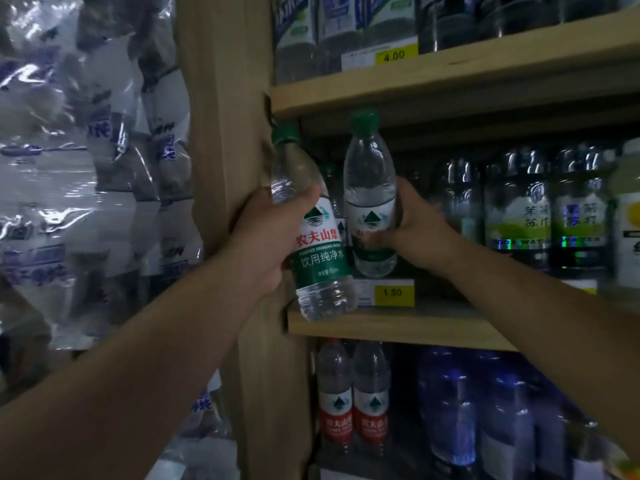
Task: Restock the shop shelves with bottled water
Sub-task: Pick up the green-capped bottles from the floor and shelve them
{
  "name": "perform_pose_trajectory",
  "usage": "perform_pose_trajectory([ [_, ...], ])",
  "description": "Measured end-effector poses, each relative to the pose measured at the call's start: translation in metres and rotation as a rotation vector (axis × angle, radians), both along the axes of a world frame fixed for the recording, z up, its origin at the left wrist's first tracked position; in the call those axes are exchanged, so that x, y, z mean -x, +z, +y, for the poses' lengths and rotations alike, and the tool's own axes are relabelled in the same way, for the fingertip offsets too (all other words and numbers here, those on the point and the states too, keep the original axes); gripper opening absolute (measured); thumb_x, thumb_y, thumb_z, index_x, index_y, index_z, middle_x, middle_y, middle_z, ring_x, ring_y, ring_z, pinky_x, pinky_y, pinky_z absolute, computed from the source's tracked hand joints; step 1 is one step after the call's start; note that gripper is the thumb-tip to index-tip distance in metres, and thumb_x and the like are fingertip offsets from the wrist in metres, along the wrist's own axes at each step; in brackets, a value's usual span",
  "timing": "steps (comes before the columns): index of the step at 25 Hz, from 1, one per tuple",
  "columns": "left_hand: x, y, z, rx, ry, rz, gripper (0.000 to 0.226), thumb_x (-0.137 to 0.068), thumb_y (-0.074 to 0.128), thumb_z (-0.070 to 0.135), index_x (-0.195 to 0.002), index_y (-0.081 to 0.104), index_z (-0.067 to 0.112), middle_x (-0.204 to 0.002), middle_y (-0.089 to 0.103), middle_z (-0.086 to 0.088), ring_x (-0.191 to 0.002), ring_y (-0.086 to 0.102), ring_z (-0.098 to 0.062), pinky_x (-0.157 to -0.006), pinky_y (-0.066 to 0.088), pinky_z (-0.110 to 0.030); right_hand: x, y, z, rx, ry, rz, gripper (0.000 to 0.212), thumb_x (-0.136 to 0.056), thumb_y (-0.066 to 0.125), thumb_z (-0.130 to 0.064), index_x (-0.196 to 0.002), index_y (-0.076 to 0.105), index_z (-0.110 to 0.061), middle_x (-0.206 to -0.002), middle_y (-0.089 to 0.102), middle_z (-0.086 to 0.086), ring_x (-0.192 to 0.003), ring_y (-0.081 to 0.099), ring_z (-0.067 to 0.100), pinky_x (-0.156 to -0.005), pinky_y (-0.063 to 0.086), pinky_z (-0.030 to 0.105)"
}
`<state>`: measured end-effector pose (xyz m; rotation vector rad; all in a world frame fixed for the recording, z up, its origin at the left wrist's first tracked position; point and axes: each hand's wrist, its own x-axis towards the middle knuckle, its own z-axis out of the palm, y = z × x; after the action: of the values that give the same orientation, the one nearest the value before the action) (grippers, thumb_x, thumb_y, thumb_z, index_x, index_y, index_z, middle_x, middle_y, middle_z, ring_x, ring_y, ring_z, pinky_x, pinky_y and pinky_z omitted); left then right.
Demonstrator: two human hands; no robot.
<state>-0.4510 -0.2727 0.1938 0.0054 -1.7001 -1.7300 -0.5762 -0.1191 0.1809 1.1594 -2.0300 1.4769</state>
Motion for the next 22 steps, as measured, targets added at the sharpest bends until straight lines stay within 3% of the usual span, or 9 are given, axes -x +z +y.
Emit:
perform_pose_trajectory([
  [3,0.009,-0.005,0.000,0.000,0.008,0.034,0.027,-0.085,0.073,0.030,-0.108,0.064,0.019,-0.086,0.077,0.001,-0.072,0.074,-0.016,-0.060,0.058,-0.030,0.019,-0.007,-0.005,0.025,0.012,-0.123,0.085,-0.070,0.083,-0.005,-0.140,0.037,-0.021,-0.121,0.062,-0.006,-0.111,0.059,0.013,-0.090,0.052,0.028],
  [6,0.017,-0.008,0.001,-0.005,0.019,0.070,0.031,-0.086,0.071,0.027,-0.113,0.060,0.017,-0.091,0.075,0.000,-0.069,0.074,-0.012,-0.053,0.055,-0.024,0.035,-0.011,-0.015,-0.038,0.029,-0.216,0.082,-0.068,0.084,-0.007,-0.137,0.042,-0.019,-0.121,0.063,-0.002,-0.113,0.060,0.017,-0.092,0.051,0.033],
  [10,0.030,-0.010,0.001,0.022,0.074,0.122,0.037,-0.087,0.071,0.023,-0.121,0.057,0.017,-0.102,0.073,-0.001,-0.076,0.073,-0.012,-0.060,0.056,-0.027,0.041,-0.011,-0.016,-0.044,0.006,-0.290,0.078,-0.070,0.084,-0.013,-0.135,0.041,-0.017,-0.117,0.064,0.001,-0.107,0.060,0.019,-0.091,0.052,0.038],
  [15,0.040,0.007,0.004,-0.026,0.068,0.221,0.037,-0.088,0.070,0.019,-0.122,0.055,0.015,-0.104,0.072,-0.001,-0.078,0.073,-0.011,-0.056,0.056,-0.023,0.044,-0.012,-0.016,-0.095,-0.012,-0.302,0.071,-0.077,0.081,-0.020,-0.134,0.038,-0.016,-0.100,0.055,-0.009,-0.098,0.054,0.014,-0.061,0.042,0.023],
  [19,0.050,0.009,0.006,-0.090,0.068,0.257,0.040,-0.088,0.069,0.016,-0.125,0.053,0.015,-0.107,0.071,-0.005,-0.087,0.072,-0.019,-0.066,0.059,-0.030,0.045,-0.012,-0.015,-0.079,0.000,-0.309,0.074,-0.078,0.079,-0.020,-0.137,0.036,-0.016,-0.097,0.053,-0.010,-0.085,0.051,0.006,-0.058,0.039,0.023],
  [22,0.056,0.006,0.008,-0.126,0.083,0.314,0.043,-0.088,0.069,0.015,-0.127,0.051,0.016,-0.109,0.069,-0.005,-0.089,0.071,-0.019,-0.065,0.058,-0.030,0.040,-0.013,-0.014,-0.063,0.014,-0.322,0.075,-0.077,0.080,-0.018,-0.137,0.036,-0.016,-0.102,0.056,-0.008,-0.083,0.051,0.002,-0.058,0.038,0.022],
])
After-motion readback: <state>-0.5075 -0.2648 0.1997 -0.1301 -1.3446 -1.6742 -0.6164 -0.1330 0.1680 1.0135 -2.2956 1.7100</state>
